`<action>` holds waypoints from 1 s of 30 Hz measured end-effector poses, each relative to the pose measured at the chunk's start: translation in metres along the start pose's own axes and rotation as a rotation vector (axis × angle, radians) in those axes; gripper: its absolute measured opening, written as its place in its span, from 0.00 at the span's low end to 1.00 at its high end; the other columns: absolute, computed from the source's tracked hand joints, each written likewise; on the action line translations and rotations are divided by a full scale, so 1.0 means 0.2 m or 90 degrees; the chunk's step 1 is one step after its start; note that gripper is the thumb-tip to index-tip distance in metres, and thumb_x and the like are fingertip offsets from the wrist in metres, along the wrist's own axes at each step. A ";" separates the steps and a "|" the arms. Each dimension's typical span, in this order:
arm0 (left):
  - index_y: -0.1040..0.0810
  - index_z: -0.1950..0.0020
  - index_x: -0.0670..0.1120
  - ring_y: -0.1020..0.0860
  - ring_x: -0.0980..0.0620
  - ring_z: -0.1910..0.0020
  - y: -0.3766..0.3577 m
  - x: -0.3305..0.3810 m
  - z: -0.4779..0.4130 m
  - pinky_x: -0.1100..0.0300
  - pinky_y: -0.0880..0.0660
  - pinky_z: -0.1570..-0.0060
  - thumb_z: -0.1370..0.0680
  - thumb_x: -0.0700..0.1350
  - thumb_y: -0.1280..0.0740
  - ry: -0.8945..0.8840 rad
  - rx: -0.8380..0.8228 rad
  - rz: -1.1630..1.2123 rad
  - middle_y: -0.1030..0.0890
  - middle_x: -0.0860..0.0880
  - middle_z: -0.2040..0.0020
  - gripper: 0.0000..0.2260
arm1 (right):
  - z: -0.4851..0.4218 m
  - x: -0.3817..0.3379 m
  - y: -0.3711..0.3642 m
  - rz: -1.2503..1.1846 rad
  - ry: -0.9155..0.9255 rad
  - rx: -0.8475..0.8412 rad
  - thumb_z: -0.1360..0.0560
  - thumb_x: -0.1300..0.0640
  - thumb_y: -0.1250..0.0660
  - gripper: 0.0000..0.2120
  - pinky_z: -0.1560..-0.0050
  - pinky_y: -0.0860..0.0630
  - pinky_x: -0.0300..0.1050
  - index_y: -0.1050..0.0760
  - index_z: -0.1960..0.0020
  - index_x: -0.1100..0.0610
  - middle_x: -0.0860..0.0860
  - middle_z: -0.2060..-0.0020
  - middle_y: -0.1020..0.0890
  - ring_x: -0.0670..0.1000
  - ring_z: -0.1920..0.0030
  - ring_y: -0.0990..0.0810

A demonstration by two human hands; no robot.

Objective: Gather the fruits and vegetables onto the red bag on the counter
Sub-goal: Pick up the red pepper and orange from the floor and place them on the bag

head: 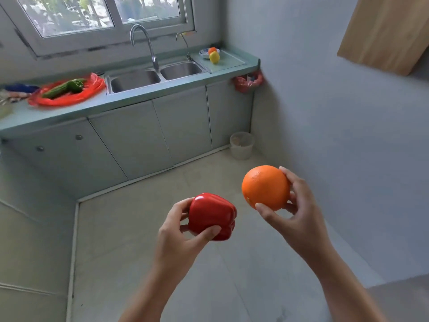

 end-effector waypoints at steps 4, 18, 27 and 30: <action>0.26 0.51 0.57 0.22 0.59 0.55 -0.02 -0.10 -0.22 0.66 0.25 0.56 0.45 0.59 0.27 0.030 0.014 0.011 0.20 0.56 0.54 0.24 | -0.22 0.11 -0.06 -0.006 -0.016 -0.013 0.41 0.42 0.29 0.33 0.54 0.27 0.29 0.39 0.39 0.35 0.39 0.42 0.31 0.43 0.46 0.25; 0.27 0.49 0.57 0.22 0.59 0.54 0.10 -0.44 -1.50 0.70 0.27 0.56 0.43 0.57 0.26 0.039 0.021 0.069 0.21 0.53 0.52 0.25 | -1.36 0.29 -0.68 0.032 -0.034 -0.030 0.41 0.43 0.28 0.36 0.54 0.29 0.26 0.38 0.36 0.40 0.46 0.42 0.28 0.43 0.45 0.25; 0.26 0.48 0.57 0.22 0.57 0.52 0.34 -0.63 -2.11 0.64 0.25 0.53 0.42 0.59 0.27 0.056 0.065 0.053 0.20 0.55 0.52 0.25 | -2.00 0.25 -1.24 0.012 0.018 -0.092 0.41 0.41 0.30 0.37 0.52 0.28 0.29 0.37 0.34 0.43 0.36 0.43 0.32 0.42 0.46 0.26; 0.26 0.49 0.56 0.22 0.59 0.53 0.34 -0.70 -2.25 0.64 0.25 0.53 0.43 0.59 0.27 0.074 0.069 0.049 0.20 0.58 0.54 0.25 | -2.15 0.32 -1.30 0.004 -0.005 -0.095 0.43 0.40 0.31 0.36 0.54 0.29 0.26 0.37 0.36 0.40 0.38 0.43 0.30 0.42 0.47 0.25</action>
Point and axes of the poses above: each hand's wrist, its own z-axis away from the middle knuckle, its own y-axis out of the back of the hand, x = y × z, the point moved 6 cm from there along -z, towards the middle knuckle
